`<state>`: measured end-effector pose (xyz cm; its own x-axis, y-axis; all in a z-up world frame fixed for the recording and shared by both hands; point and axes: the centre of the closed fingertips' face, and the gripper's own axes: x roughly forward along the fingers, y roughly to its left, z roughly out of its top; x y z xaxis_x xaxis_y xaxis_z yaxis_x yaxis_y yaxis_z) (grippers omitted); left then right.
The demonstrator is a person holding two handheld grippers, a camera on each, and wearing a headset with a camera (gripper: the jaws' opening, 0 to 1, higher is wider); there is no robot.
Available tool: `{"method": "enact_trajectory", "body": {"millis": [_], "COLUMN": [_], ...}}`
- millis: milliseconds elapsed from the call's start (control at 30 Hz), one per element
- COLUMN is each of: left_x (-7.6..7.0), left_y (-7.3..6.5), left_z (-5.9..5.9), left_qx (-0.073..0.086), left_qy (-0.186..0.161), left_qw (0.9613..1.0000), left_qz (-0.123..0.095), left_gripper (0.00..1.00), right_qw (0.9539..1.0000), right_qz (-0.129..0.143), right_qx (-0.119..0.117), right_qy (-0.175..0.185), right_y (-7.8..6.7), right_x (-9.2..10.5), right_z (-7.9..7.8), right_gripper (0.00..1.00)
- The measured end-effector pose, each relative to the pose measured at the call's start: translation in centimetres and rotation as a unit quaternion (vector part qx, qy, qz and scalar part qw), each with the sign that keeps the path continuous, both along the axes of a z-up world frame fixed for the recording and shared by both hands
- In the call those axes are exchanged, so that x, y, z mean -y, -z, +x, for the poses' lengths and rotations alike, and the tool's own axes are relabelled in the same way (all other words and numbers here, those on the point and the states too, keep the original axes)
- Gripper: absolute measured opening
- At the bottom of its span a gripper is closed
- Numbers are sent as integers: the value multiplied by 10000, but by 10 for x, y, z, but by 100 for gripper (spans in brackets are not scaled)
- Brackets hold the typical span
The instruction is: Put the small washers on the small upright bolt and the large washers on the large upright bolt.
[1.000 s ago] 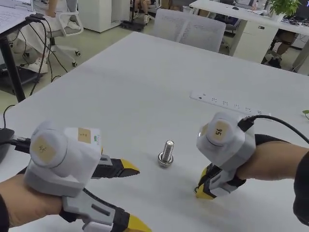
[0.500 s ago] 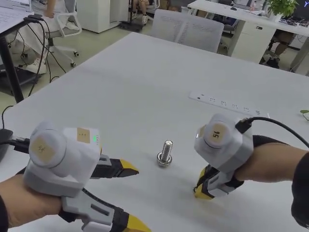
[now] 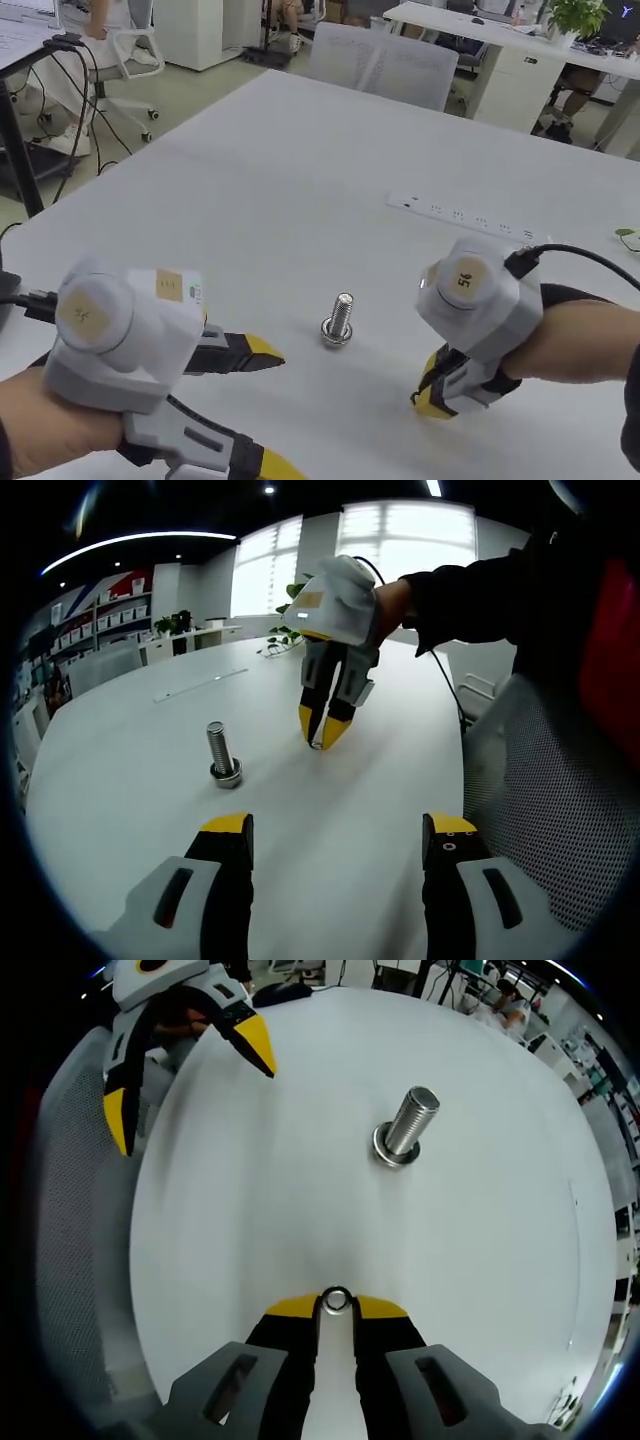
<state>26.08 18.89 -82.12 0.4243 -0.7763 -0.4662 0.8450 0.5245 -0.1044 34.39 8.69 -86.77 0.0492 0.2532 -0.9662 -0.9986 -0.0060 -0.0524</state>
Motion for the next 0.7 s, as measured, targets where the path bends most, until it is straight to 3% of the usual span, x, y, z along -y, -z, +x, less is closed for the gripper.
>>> {"method": "enact_trajectory", "body": {"millis": [700], "left_x": [1], "left_y": [-1], "left_z": [-2], "left_qx": [41], "left_qy": [39], "left_qw": [10000], "left_qz": [8], "left_gripper": [68], "right_qw": [9995], "right_qz": [-42], "right_qx": [109], "right_qy": [310], "right_y": [-12], "right_x": [35], "right_z": [-3], "right_gripper": [14]}}
